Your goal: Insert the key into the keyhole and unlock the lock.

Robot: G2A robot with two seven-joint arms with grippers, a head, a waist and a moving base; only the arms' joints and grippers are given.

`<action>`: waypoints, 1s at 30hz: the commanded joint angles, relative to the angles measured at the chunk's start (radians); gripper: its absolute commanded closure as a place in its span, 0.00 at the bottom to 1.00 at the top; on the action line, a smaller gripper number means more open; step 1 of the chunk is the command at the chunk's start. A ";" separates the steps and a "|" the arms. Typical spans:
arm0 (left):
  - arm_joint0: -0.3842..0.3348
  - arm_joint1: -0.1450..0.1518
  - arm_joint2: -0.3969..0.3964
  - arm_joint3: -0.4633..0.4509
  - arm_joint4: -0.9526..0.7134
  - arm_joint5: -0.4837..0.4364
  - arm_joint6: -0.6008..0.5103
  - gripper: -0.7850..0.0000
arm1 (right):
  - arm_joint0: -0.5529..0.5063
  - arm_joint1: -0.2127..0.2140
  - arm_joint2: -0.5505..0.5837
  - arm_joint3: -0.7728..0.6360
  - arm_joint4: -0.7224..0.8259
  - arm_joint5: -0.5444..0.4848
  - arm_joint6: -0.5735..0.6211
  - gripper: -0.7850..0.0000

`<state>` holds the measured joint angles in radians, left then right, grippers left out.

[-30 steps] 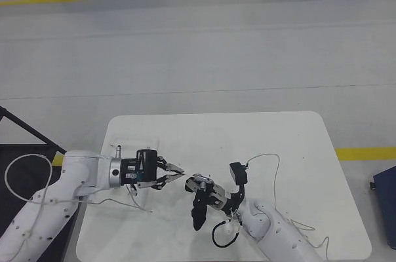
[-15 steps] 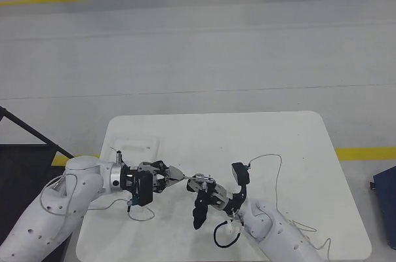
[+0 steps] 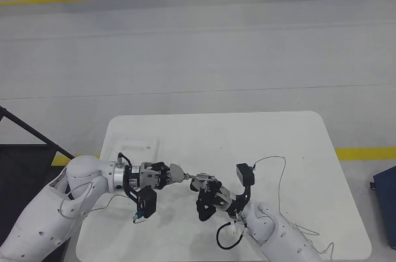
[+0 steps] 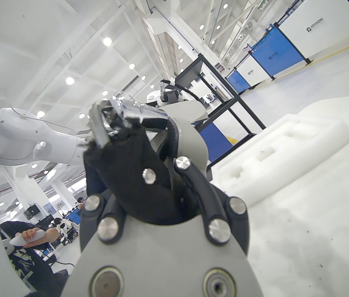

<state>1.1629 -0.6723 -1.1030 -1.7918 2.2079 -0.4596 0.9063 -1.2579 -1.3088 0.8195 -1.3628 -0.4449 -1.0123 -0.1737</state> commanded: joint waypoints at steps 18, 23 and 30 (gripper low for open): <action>0.028 -0.006 -0.031 0.012 -0.081 0.040 0.063 0.00 | -0.002 0.005 -0.011 -0.007 0.031 0.000 0.008 1.00; 0.029 -0.010 -0.044 0.051 -0.255 -0.107 0.052 0.00 | 0.006 0.004 -0.008 -0.001 0.038 0.000 0.000 1.00; 0.041 -0.017 -0.063 0.118 -0.445 -0.212 0.003 0.00 | 0.038 -0.002 0.003 0.001 0.046 0.000 -0.017 1.00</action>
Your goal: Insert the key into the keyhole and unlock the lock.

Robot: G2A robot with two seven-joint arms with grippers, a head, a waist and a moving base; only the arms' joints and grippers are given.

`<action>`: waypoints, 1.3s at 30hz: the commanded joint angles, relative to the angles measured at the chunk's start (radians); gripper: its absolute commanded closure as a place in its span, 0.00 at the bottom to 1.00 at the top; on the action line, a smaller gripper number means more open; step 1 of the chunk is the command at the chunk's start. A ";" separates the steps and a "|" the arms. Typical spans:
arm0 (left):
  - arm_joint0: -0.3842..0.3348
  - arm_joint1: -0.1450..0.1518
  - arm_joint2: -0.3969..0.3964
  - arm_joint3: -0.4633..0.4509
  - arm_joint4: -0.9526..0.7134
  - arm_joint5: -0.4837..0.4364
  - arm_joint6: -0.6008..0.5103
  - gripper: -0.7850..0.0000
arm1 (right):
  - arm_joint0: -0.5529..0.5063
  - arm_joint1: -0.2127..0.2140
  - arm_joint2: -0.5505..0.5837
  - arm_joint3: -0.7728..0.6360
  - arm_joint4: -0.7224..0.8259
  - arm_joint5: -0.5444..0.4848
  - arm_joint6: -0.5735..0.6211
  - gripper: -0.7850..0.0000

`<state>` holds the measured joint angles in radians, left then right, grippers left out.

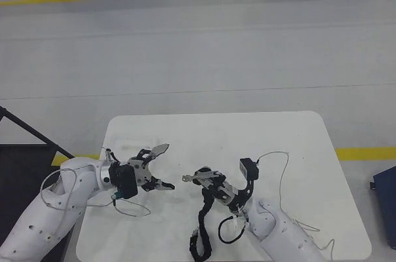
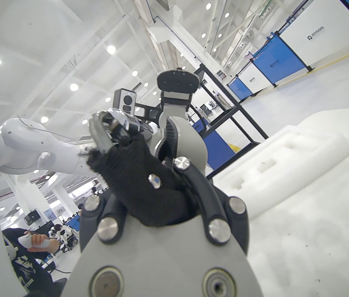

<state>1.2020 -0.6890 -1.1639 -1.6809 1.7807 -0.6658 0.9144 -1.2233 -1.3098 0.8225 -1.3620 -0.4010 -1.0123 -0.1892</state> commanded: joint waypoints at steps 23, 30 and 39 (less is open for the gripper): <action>0.099 0.005 -0.100 0.109 -0.285 -0.177 -0.044 0.00 | 0.139 -0.031 0.025 0.075 0.000 0.000 -0.009 1.00; 0.099 0.005 -0.100 0.109 -0.285 -0.177 -0.044 0.00 | 0.200 -0.030 0.064 0.088 -0.010 0.000 0.012 1.00; 0.099 0.005 -0.100 0.109 -0.285 -0.177 -0.044 0.00 | 0.286 -0.025 0.121 0.094 -0.016 0.000 0.055 1.00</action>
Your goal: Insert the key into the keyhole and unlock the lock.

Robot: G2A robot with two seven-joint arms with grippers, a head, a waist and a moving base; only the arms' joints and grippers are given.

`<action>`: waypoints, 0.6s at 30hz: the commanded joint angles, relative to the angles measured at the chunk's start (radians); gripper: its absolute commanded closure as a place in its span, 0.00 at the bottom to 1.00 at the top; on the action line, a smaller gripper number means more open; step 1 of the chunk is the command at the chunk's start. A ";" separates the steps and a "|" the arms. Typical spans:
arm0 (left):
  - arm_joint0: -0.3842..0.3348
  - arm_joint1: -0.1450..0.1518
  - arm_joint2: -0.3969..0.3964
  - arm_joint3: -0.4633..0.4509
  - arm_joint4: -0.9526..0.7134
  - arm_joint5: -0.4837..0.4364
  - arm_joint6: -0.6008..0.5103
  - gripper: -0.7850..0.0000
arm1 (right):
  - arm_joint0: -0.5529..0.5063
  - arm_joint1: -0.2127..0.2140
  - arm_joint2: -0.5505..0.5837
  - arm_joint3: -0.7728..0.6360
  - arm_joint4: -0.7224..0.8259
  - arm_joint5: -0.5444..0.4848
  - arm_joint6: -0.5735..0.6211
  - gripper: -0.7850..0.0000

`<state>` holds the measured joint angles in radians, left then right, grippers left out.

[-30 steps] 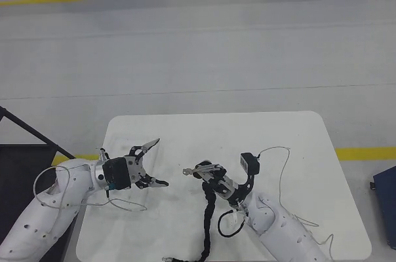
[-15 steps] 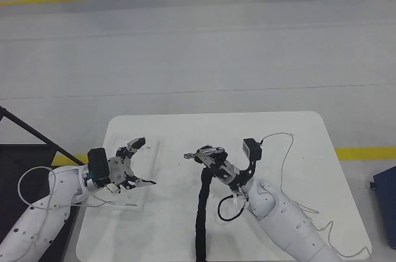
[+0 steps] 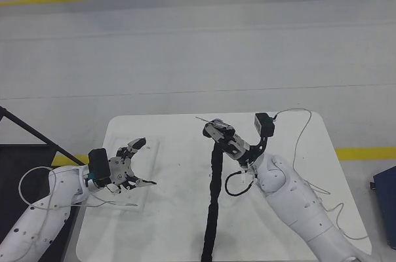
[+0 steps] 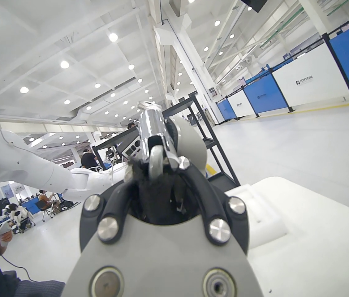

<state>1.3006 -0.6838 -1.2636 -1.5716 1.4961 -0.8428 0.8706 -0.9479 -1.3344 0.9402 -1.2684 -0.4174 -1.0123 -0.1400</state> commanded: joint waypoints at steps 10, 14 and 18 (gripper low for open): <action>0.000 0.000 0.000 0.000 0.000 0.000 0.000 0.00 | 0.152 -0.005 0.028 0.056 -0.014 0.000 0.054 1.00; 0.000 0.000 0.000 0.000 0.000 0.000 0.000 0.00 | 0.228 -0.008 0.036 0.091 -0.028 0.000 0.076 1.00; 0.000 0.000 0.000 0.000 0.000 0.000 0.000 0.00 | 0.303 -0.011 0.039 0.121 -0.038 0.000 0.083 1.00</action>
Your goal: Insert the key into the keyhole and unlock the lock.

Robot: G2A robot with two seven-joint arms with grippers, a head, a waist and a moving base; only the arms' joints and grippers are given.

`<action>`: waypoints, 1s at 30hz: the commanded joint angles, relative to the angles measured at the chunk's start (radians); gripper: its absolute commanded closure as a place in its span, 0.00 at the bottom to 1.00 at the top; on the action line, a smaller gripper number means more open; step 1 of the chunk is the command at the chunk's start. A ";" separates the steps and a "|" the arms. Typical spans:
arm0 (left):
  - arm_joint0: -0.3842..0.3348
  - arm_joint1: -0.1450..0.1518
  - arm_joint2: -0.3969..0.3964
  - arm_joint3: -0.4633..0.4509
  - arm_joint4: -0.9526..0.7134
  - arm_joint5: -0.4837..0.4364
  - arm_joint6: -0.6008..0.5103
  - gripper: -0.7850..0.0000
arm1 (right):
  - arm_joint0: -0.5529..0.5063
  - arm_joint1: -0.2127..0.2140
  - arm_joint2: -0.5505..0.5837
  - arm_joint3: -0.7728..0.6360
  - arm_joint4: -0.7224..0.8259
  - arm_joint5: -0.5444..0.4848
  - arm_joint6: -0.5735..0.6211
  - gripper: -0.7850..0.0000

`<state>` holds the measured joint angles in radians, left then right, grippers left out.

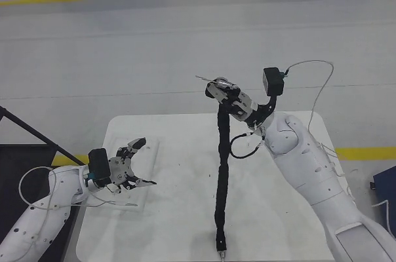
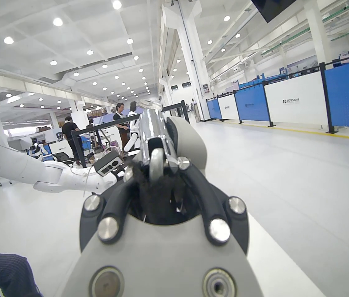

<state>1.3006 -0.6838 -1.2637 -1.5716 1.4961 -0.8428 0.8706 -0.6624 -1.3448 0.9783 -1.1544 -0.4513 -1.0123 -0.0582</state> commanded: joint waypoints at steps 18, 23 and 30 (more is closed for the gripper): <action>0.000 0.000 0.000 0.000 0.000 0.000 0.000 0.00 | 0.051 -0.019 -0.164 0.147 0.026 0.000 0.032 1.00; 0.000 0.000 0.000 0.000 0.000 0.000 0.000 0.00 | -0.025 -0.014 -0.236 0.140 0.090 0.000 0.121 1.00; 0.000 0.000 0.000 0.000 0.000 0.000 0.000 0.00 | -0.128 0.000 -0.305 0.115 0.227 0.000 0.290 1.00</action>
<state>1.3006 -0.6838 -1.2637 -1.5716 1.4961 -0.8428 0.8705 -0.7775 -1.3463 0.6798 -1.0355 -0.2356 -1.0123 0.2130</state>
